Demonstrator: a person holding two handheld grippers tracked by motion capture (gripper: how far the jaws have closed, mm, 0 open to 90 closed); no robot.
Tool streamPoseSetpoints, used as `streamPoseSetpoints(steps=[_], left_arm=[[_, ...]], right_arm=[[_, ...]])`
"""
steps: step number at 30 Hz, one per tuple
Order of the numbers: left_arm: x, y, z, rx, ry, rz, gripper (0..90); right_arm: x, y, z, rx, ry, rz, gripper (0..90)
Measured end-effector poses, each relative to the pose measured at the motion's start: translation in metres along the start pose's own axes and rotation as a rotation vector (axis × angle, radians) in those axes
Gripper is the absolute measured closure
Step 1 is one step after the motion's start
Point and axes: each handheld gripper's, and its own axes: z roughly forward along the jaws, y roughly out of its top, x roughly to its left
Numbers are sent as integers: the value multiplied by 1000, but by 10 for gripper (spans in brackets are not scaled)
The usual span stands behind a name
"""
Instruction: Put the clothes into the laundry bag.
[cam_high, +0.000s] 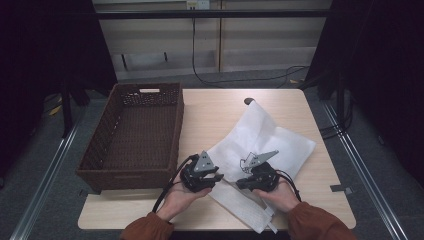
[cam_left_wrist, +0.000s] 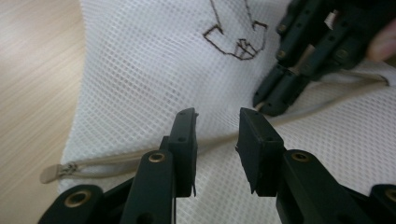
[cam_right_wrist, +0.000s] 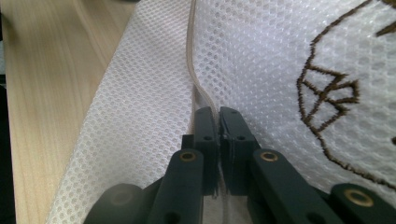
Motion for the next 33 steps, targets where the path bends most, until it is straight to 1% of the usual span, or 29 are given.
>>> streamPoseSetpoints(steps=[1, 3, 5, 6, 7, 8, 9, 10, 11, 12, 14, 15, 16, 17, 18, 19, 20, 21, 22, 23, 24, 25, 26, 27, 28, 29, 30, 31, 33], left_arm=[[2, 0, 3, -2, -5, -16, 662], [8, -2, 14, 25, 16, 0, 660], [12, -4, 27, 59, 79, -14, 624], [13, -5, 30, 90, 94, 15, 594], [13, -7, 35, 79, 85, -2, 597], [14, -8, 38, 86, 76, -8, 594], [16, -9, 40, 100, 79, 3, 590], [15, -11, 42, 91, 78, -10, 595], [16, -12, 43, 87, 79, -23, 602], [16, -12, 42, 93, 76, -14, 606], [16, -13, 42, 98, 71, -6, 625], [16, -13, 41, 115, 65, 13, 638], [14, -14, 41, 107, 63, 11, 643], [15, -14, 40, 120, 58, 24, 647], [14, -15, 40, 104, 52, 8, 649], [14, -15, 37, 135, 51, 24, 649], [13, -16, 38, 115, 41, 14, 650], [12, -16, 37, 124, 40, 11, 652], [12, -16, 36, 138, 37, 27, 654], [12, -17, 36, 130, 32, 26, 655], [13, -17, 35, 136, 24, 20, 657], [12, -17, 37, 119, 17, 1, 664], [12, -16, 36, 132, 17, 1, 665], [12, -17, 37, 122, 6, 7, 668], [11, -16, 37, 131, -10, 11, 672], [8, -16, 37, 122, -9, 1, 674], [7, -16, 36, 129, -11, 1, 674], [7, -16, 37, 123, -22, -6, 674], [6, -16, 38, 118, -38, 12, 674]], right_arm=[[1, 0, 0, -2, -2, -7, 838], [2, 0, -1, 7, -9, -10, 821], [3, 0, -1, 8, -3, -13, 770], [2, -1, -2, -1, 16, -4, 704], [2, -1, -2, -4, 26, 1, 694], [3, -2, -3, -2, 20, 1, 685], [3, -2, -4, -8, 15, -9, 660], [3, -2, -6, -11, 22, -1, 636], [3, -3, -8, -22, 24, 2, 651], [3, -3, -10, -36, 16, -7, 672], [2, -5, -15, -64, 21, 5, 684], [3, -5, -18, -74, 4, -2, 730], [3, -6, -20, -72, -6, 1, 788], [3, -8, -22, -62, -23, 15, 811], [3, -9, -22, -53, -31, 32, 820], [2, -11, -22, -35, -44, 40, 836], [1, -13, -20, -17, -55, 50, 833], [0, -14, -19, -8, -63, 57, 827], [-2, -15, -18, -2, -64, 65, 816], [-2, -15, -18, 1, -73, 77, 797], [-3, -15, -18, -10, -77, 84, 780], [-4, -15, -18, -9, -92, 88, 779], [-6, -15, -18, -14, -94, 80, 773], [-8, -15, -20, -9, -110, 74, 764], [-10, -16, -21, -18, -110, 86, 761], [-13, -17, -22, -23, -107, 91, 753], [-14, -17, -22, -26, -111, 82, 733], [-14, -17, -24, -17, -126, 94, 728], [-17, -18, -24, -24, -130, 86, 729]])
